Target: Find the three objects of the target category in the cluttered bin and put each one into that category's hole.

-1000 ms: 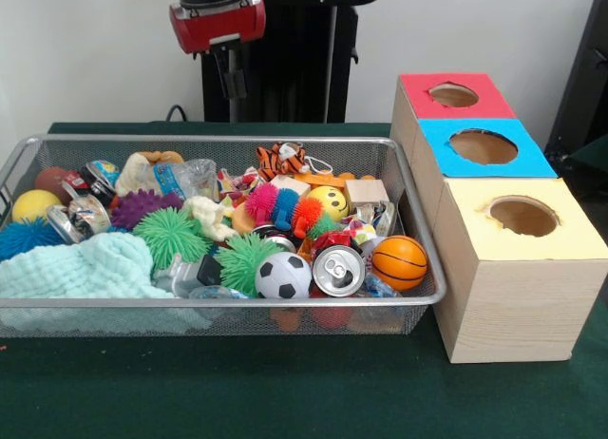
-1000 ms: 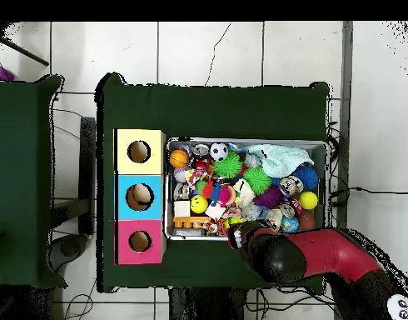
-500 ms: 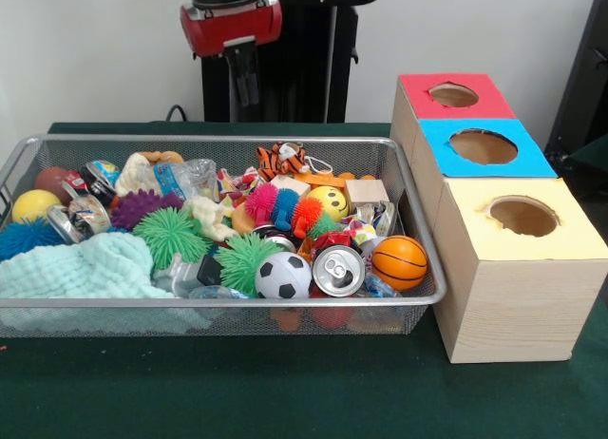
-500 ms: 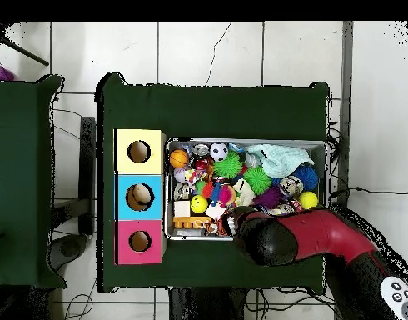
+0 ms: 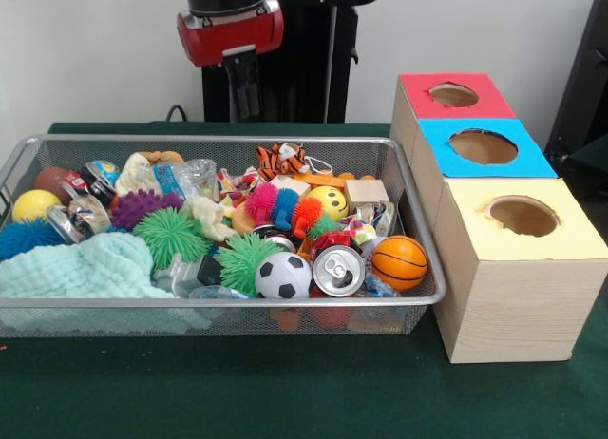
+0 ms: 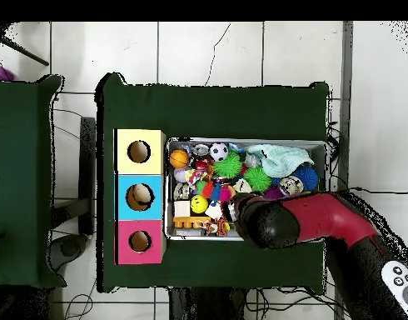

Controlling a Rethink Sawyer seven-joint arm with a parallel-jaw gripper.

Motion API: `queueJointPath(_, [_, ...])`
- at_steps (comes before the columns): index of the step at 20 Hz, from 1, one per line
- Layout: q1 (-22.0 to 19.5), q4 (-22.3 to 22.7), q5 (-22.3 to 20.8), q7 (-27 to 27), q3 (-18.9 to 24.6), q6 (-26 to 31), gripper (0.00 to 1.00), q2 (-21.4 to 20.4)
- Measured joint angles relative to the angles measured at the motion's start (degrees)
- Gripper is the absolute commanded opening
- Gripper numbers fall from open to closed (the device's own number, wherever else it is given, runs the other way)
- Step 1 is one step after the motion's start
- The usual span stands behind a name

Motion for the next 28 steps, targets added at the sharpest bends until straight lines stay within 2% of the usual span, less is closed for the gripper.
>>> queueJointPath(17, [1.9, -5.1, -0.4, 0.0, 2.1, 4.8, 0.0, 1.9])
queueJointPath(28, [0.4, -5.1, -0.6, 0.0, 2.1, 4.8, 0.0, 2.2])
